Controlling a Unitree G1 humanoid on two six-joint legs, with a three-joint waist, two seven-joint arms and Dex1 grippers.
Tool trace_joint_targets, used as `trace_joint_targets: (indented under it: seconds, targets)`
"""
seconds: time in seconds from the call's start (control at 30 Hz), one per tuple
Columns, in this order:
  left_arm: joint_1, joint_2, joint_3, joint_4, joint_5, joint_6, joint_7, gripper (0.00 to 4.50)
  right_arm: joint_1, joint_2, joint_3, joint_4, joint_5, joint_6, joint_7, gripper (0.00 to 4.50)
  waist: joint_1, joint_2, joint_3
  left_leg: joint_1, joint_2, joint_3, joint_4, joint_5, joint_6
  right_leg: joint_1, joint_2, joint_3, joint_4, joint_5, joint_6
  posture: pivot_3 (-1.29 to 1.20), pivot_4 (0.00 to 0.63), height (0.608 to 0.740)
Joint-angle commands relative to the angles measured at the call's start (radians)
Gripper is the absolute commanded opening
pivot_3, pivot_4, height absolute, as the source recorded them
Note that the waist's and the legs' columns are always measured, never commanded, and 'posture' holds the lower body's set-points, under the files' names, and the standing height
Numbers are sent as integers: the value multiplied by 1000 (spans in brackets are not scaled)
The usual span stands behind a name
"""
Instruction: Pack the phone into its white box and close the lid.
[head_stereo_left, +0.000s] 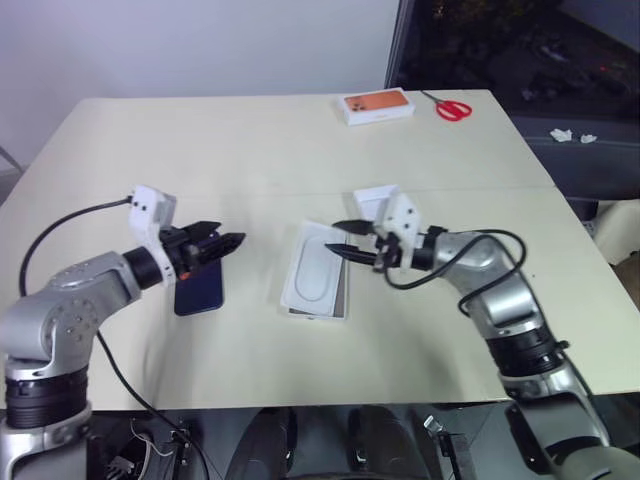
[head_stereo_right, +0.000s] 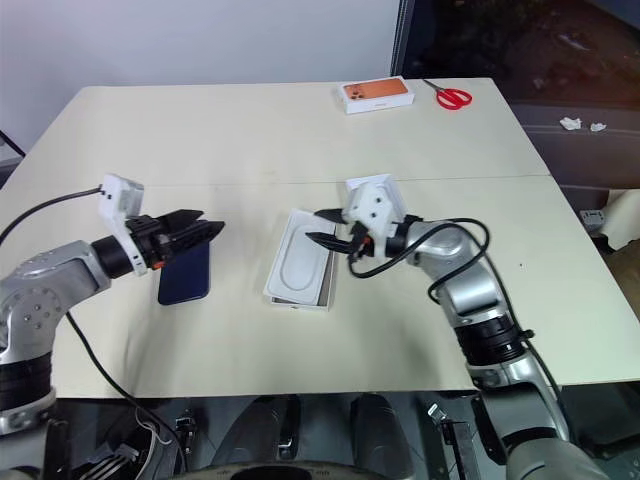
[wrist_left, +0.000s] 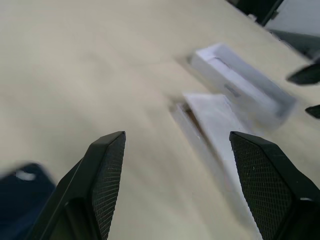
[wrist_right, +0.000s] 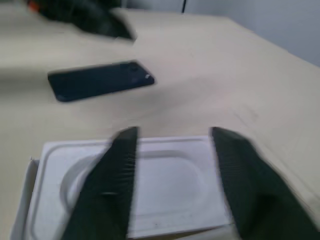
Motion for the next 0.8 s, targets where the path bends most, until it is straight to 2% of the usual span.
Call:
trace_joint_targets:
  seconds: [0.03, 0.1, 0.23, 0.37, 0.8]
  targets:
    - [46, 30, -16, 20, 71, -153, -86, 3504, -36, 19, 69, -15, -112, 5, -75, 85, -1, 0, 0, 0, 0, 0, 0, 0, 1, 0, 0, 0, 0, 0, 0, 0, 150, 740]
    - [63, 31, -4, 14, 50, -163, -114, 3504, -53, 19, 116, 8, -197, 0, -117, 30, 0, 0, 0, 0, 0, 0, 0, -2, 3, 0, 0, 0, 0, 0, 0, 0, 150, 740]
    - [80, 24, 19, 4, 23, -180, -135, 3504, -94, 35, 165, 22, -260, 28, -131, 30, -1, 0, 0, -1, 0, -1, 0, -3, 4, 0, 0, -1, 0, 0, 0, 0, 150, 740]
    - [93, 35, 0, 11, 47, -195, -140, 3504, -91, 11, 255, -9, -305, 39, -50, 30, -4, 0, 0, -1, 0, -1, 0, -3, 5, -1, 0, -1, 0, 0, 0, 0, 150, 740]
    - [50, 30, -17, 16, 57, -202, -100, 3504, -109, -90, 351, -29, -426, -24, 102, 30, -2, 0, 0, 0, 0, -1, 0, -3, 6, -1, 0, -2, 1, 0, 0, 0, 150, 740]
